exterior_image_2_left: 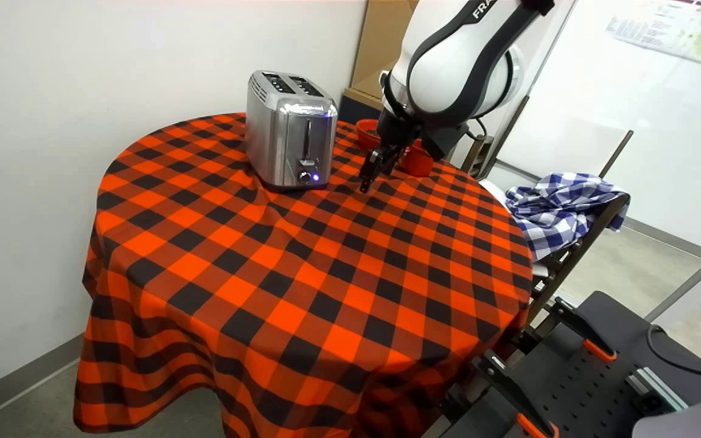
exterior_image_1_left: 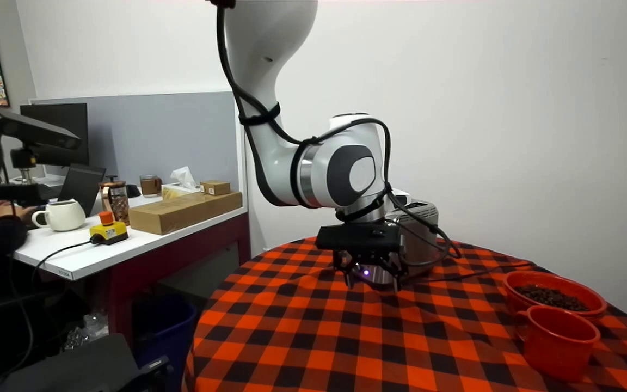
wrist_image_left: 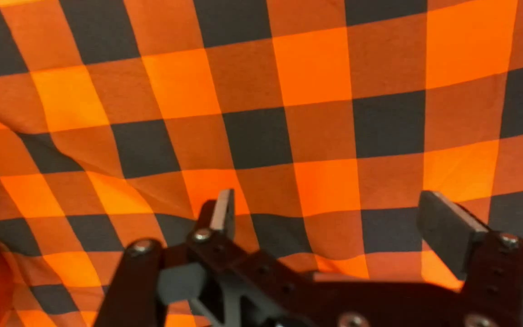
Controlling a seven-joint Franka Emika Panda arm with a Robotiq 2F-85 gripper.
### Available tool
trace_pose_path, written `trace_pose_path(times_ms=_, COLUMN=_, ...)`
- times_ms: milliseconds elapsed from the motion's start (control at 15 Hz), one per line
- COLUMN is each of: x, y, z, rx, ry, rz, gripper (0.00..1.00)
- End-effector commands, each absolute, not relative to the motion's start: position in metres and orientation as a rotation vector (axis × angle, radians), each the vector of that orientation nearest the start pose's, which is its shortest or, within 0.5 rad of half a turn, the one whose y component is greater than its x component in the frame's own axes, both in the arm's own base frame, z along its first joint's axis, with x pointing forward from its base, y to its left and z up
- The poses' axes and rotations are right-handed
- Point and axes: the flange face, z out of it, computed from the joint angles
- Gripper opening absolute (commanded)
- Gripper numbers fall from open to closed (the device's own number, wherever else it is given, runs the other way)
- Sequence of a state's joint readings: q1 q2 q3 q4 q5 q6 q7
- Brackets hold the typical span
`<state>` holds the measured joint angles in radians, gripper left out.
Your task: Turn off the toaster
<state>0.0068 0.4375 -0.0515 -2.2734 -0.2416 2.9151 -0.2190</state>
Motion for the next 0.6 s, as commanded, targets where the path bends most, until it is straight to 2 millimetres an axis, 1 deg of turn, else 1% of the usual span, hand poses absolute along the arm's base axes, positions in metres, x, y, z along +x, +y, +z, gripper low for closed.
trace_pose_path(times_ms=0, x=0.561, y=-0.005, z=0.173, rx=-3.192, ry=-0.656, rz=-0.384, gripper=1.00)
trace_pose_path(times_ms=533, x=0.574, y=0.003, z=0.159, rx=-3.177, ry=-0.697, rz=-0.538, gripper=1.00)
